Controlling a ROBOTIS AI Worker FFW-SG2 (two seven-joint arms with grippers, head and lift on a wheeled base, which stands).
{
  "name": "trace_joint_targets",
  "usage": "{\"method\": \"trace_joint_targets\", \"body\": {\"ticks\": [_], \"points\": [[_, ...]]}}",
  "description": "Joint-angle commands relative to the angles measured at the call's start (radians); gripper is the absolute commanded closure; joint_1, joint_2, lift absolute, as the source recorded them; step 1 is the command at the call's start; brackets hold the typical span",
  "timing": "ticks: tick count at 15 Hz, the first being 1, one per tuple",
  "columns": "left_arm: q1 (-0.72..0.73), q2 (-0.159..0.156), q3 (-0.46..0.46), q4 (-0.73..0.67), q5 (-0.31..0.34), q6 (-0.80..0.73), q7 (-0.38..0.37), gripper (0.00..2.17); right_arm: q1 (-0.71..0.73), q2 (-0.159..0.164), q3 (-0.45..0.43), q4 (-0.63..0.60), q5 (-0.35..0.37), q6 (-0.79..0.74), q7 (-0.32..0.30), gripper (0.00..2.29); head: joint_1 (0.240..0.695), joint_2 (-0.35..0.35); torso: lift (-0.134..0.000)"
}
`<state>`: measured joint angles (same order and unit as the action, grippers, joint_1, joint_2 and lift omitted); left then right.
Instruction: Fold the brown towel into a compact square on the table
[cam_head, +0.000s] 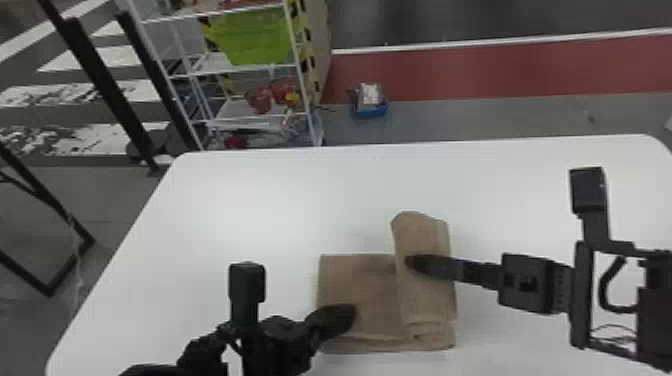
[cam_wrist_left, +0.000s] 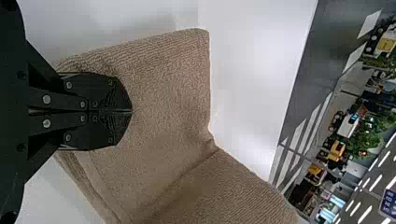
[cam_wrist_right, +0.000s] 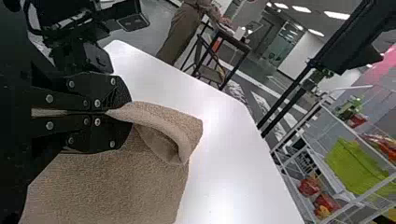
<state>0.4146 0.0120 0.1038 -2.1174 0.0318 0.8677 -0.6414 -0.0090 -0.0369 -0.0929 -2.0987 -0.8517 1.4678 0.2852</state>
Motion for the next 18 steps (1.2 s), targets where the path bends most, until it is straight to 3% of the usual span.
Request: {"method": "trace_joint_targets", "body": {"ticks": [1, 6, 13, 18], "points": [[-0.008, 0.000, -0.004, 0.001, -0.004, 0.018, -0.006, 1.50, -0.009, 0.002, 0.033, 0.022, 0.008, -0.094, -0.001, 1.20, 0.695, 0.196, -0.123], [-0.008, 0.002, 0.007, 0.001, 0.002, 0.034, -0.024, 1.50, -0.042, 0.002, 0.081, 0.086, 0.019, -0.106, -0.011, 1.20, 0.695, 0.205, -0.123], [-0.017, 0.002, 0.011, 0.001, 0.008, 0.034, -0.040, 1.50, -0.086, 0.005, 0.176, 0.183, 0.086, -0.119, -0.023, 1.20, 0.695, 0.240, -0.123], [-0.025, 0.003, 0.013, 0.001, 0.007, 0.034, -0.041, 1.50, -0.128, 0.025, 0.240, 0.266, 0.120, -0.155, -0.024, 1.20, 0.695, 0.268, -0.123]]}}
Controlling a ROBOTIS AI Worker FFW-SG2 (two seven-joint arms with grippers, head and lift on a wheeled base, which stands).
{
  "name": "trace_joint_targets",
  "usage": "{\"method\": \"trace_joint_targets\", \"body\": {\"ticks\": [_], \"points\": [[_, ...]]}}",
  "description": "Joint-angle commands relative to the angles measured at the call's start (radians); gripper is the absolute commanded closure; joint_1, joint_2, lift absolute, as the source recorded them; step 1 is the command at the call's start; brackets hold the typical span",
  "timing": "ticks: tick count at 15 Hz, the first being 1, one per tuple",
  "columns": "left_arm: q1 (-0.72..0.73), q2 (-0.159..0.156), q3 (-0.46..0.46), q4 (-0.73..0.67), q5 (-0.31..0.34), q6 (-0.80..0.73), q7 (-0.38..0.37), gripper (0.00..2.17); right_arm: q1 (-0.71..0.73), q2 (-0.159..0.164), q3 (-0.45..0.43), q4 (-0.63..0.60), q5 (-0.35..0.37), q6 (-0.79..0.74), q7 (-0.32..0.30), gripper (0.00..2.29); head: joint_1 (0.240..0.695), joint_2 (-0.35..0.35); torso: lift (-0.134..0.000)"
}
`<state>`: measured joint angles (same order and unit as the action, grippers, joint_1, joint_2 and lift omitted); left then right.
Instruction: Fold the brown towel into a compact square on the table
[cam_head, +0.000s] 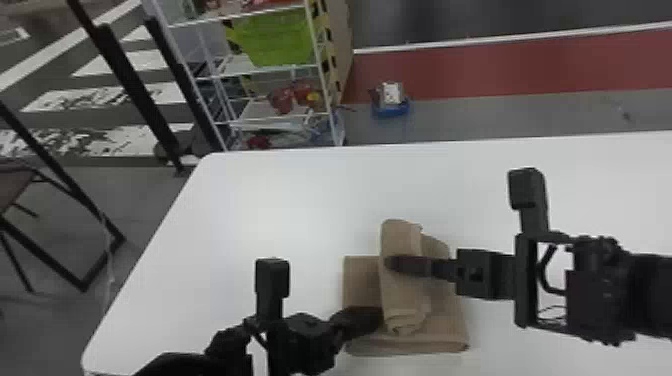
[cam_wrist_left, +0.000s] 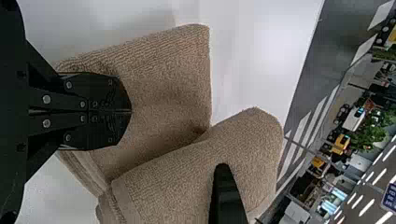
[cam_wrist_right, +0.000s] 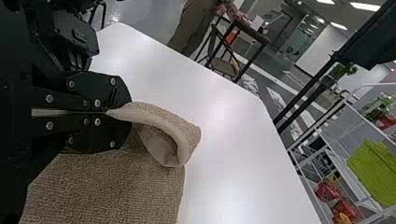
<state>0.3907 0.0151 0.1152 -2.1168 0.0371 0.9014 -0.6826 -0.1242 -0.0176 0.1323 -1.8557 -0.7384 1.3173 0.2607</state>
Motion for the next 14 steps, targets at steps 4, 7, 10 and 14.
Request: {"method": "trace_joint_targets", "body": {"ticks": [4, 7, 10, 14], "points": [[-0.004, 0.002, 0.009, 0.000, 0.006, 0.000, -0.002, 1.50, -0.029, 0.008, 0.040, 0.047, 0.017, 0.023, 0.000, 1.19, 0.695, 0.292, -0.123], [-0.006, 0.002, 0.008, 0.000, 0.004, 0.000, -0.002, 1.50, -0.031, 0.008, 0.040, 0.047, 0.021, 0.053, -0.003, 0.24, 0.695, 0.300, -0.123], [-0.007, -0.001, 0.008, 0.001, 0.004, 0.000, -0.002, 1.50, -0.005, 0.007, 0.040, 0.042, 0.016, -0.026, 0.023, 0.01, 0.695, 0.301, -0.123], [-0.003, 0.003, 0.009, 0.003, 0.000, 0.000, -0.002, 1.51, 0.055, -0.001, 0.038, 0.003, 0.014, -0.229, 0.107, 0.05, 0.695, 0.302, -0.123]]}}
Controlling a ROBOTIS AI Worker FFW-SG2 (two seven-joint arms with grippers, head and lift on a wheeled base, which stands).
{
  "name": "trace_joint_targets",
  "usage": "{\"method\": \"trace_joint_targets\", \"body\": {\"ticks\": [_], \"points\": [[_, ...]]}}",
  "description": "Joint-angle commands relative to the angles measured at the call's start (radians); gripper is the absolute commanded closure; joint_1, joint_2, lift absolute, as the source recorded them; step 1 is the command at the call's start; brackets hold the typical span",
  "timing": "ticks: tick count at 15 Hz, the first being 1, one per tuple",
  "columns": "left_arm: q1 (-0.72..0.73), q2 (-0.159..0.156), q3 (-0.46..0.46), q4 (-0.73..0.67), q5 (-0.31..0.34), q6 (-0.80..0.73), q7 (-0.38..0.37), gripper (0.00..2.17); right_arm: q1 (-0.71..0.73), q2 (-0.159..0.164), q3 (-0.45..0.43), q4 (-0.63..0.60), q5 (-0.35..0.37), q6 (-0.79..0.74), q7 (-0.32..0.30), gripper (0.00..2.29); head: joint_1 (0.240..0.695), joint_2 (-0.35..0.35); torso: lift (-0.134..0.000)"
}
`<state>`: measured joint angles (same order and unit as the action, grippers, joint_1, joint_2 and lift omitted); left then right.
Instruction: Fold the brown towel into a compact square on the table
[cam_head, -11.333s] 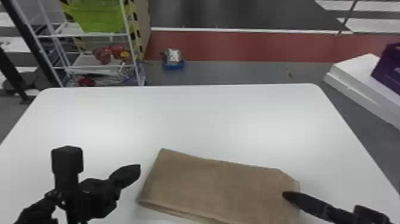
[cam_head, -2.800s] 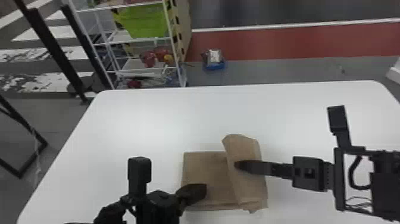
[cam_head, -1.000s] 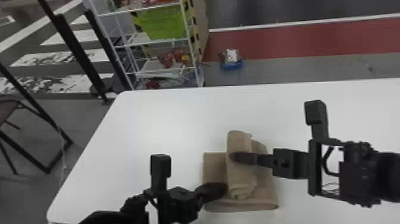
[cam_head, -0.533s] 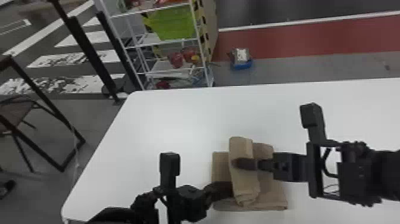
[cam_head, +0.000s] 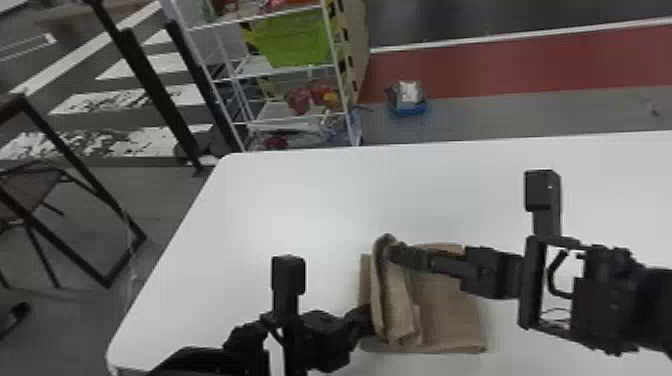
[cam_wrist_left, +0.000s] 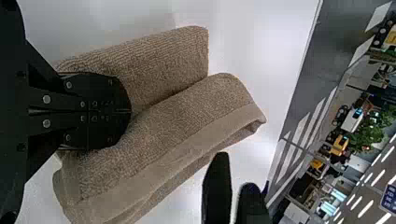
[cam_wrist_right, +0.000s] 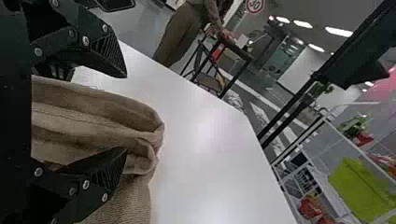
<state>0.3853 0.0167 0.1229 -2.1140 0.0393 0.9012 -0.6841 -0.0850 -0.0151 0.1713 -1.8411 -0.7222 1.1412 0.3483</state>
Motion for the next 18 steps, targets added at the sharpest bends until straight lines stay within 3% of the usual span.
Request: {"method": "trace_joint_targets", "body": {"ticks": [1, 3, 7, 9, 11, 13, 14, 15, 18], "points": [[0.004, 0.000, 0.001, 0.000, -0.004, 0.000, 0.000, 1.51, 0.025, -0.005, -0.004, -0.012, -0.013, -0.071, 0.058, 0.05, 0.695, 0.301, -0.123], [0.004, 0.002, 0.001, 0.002, -0.009, 0.000, 0.000, 1.51, 0.044, -0.005, -0.012, -0.012, -0.039, -0.179, 0.138, 0.05, 0.695, 0.305, -0.123], [0.026, -0.001, 0.027, -0.021, 0.005, -0.006, 0.000, 1.50, 0.099, -0.019, -0.038, -0.076, -0.037, -0.172, 0.141, 0.05, 0.695, 0.300, -0.123], [0.050, -0.003, 0.067, -0.070, 0.041, -0.018, 0.002, 1.50, 0.154, -0.043, -0.073, -0.148, -0.037, -0.148, 0.162, 0.05, 0.695, 0.298, -0.123], [0.061, -0.006, 0.089, -0.103, 0.065, -0.018, 0.002, 1.36, 0.192, -0.068, -0.122, -0.207, -0.037, -0.090, 0.182, 0.11, 0.695, 0.300, -0.123], [0.069, -0.009, 0.098, -0.129, 0.083, -0.018, 0.003, 1.07, 0.212, -0.074, -0.196, -0.254, -0.036, 0.045, 0.258, 0.42, 0.695, 0.290, -0.123], [0.072, -0.009, 0.098, -0.135, 0.088, -0.015, 0.005, 0.68, 0.218, -0.082, -0.227, -0.267, -0.036, 0.122, 0.293, 0.67, 0.695, 0.286, -0.123], [0.072, -0.011, 0.098, -0.141, 0.088, -0.015, 0.009, 0.07, 0.229, -0.088, -0.251, -0.283, -0.036, 0.193, 0.314, 0.86, 0.695, 0.279, -0.123], [0.069, -0.012, 0.149, -0.159, 0.119, -0.037, 0.020, 0.01, 0.291, -0.088, -0.314, -0.314, -0.036, 0.297, 0.373, 1.30, 0.695, 0.265, -0.123]]}}
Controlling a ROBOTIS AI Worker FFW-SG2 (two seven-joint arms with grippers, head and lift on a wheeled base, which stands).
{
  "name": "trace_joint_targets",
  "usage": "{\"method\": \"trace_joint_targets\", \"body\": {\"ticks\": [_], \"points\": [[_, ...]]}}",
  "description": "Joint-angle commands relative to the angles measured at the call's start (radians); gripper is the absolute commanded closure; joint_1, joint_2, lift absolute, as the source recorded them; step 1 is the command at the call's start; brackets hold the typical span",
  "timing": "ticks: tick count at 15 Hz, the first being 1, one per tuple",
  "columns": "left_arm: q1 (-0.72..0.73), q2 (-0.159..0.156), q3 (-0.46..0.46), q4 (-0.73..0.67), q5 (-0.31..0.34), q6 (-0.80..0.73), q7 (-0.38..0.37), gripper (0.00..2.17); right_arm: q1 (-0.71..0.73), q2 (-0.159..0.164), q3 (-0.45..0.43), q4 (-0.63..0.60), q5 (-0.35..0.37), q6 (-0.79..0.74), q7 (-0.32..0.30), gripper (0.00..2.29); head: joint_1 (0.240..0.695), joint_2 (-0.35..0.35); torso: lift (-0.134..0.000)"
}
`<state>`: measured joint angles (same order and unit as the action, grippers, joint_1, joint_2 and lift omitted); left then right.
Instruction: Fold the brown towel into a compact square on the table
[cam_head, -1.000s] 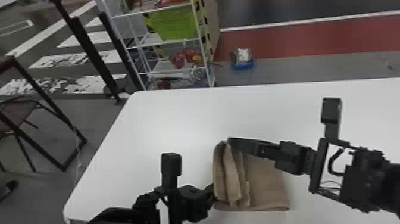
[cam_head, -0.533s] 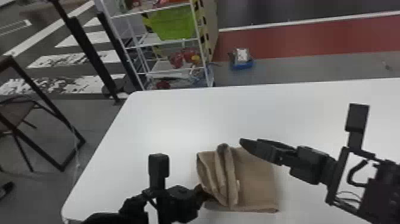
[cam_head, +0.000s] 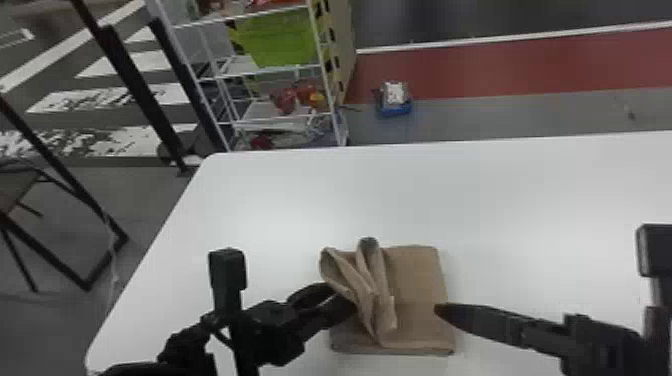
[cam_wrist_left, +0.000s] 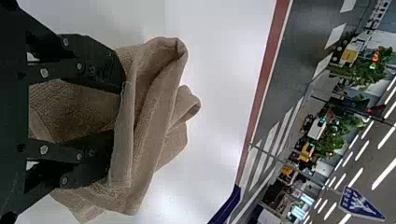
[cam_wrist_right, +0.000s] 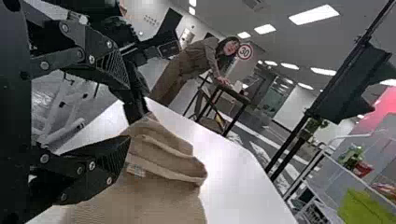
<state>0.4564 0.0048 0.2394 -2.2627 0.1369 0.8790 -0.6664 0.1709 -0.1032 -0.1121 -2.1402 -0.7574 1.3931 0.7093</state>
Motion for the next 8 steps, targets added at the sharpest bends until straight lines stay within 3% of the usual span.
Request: {"method": "trace_joint_targets", "body": {"ticks": [1, 2, 8], "points": [[-0.008, 0.000, 0.060, -0.015, 0.036, -0.024, 0.002, 0.01, 0.053, -0.001, -0.041, -0.020, 0.000, 0.060, 0.021, 1.34, 0.695, 0.266, -0.123], [-0.015, 0.000, 0.097, -0.020, 0.052, -0.030, 0.004, 0.01, 0.071, -0.003, -0.050, -0.021, 0.007, 0.067, 0.036, 1.47, 0.695, 0.272, -0.123], [-0.056, 0.003, 0.261, -0.015, 0.132, -0.036, -0.013, 0.02, 0.116, 0.004, -0.057, -0.017, 0.073, 0.036, 0.044, 1.48, 0.695, 0.350, -0.123]]}}
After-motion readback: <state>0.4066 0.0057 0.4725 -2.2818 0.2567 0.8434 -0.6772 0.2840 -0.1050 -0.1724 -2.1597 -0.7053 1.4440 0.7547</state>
